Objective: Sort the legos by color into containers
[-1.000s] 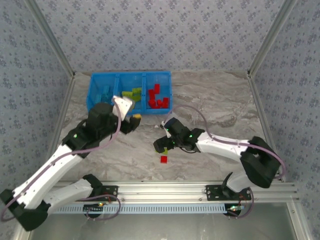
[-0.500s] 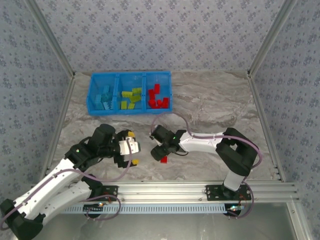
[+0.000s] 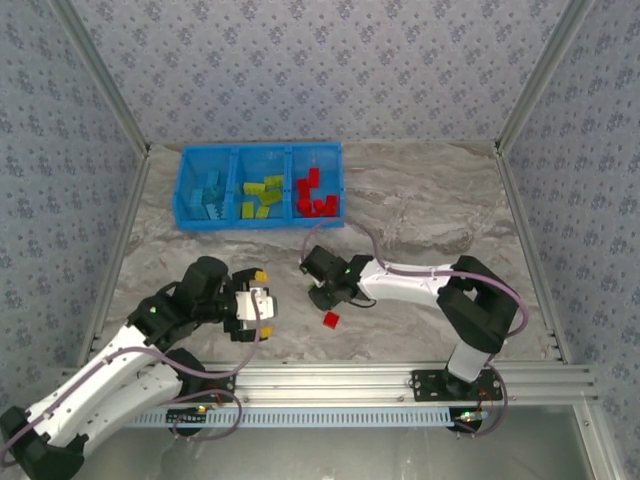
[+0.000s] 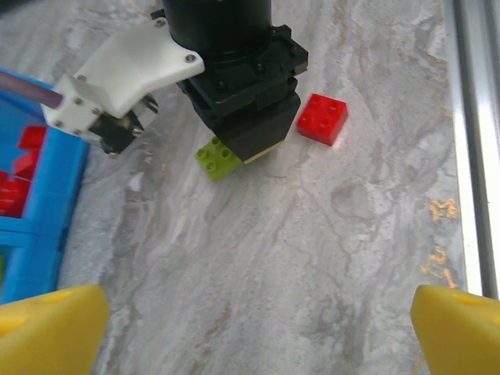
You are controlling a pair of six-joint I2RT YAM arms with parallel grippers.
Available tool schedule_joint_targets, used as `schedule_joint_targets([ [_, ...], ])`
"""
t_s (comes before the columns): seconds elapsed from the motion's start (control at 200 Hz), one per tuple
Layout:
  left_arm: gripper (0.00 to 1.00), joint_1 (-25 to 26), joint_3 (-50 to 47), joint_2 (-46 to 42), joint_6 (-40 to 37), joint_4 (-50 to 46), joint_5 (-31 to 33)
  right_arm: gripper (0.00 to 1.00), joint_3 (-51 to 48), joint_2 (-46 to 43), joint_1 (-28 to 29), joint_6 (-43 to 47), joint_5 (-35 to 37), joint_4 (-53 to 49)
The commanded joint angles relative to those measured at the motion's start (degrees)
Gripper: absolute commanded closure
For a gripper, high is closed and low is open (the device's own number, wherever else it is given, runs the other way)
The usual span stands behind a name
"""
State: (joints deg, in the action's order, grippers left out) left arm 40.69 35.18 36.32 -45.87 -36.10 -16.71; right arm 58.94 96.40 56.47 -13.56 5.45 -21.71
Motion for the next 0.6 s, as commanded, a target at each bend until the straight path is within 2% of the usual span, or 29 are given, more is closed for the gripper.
schedule_joint_targets([
  [0.0, 0.01, 0.35, -1.29, -4.73, -0.94, 6.20, 2.73, 0.66, 4.31, -5.06, -1.24, 2.22, 3.27, 6.14],
  [0.16, 0.01, 0.08, -5.85, -14.33, 0.13, 16.89, 8.47, 0.67, 8.88, -4.11, -3.60, 5.39, 4.95, 20.61],
  [0.325, 0.01, -0.05, -9.16, -20.41, 0.95, 23.83, 17.31, 0.67, 21.53, 5.41, -5.74, 9.03, 5.52, 29.60],
  [0.45, 0.01, -0.38, -8.73, -20.11, 0.16, 22.20, 18.47, 0.67, 36.00, 16.91, -7.60, 11.67, 5.18, 27.45],
  [0.595, 0.01, -0.77, -8.22, -18.43, 1.14, 22.28, 18.85, 0.66, 53.69, 30.40, -9.40, 12.75, 5.15, 19.90],
])
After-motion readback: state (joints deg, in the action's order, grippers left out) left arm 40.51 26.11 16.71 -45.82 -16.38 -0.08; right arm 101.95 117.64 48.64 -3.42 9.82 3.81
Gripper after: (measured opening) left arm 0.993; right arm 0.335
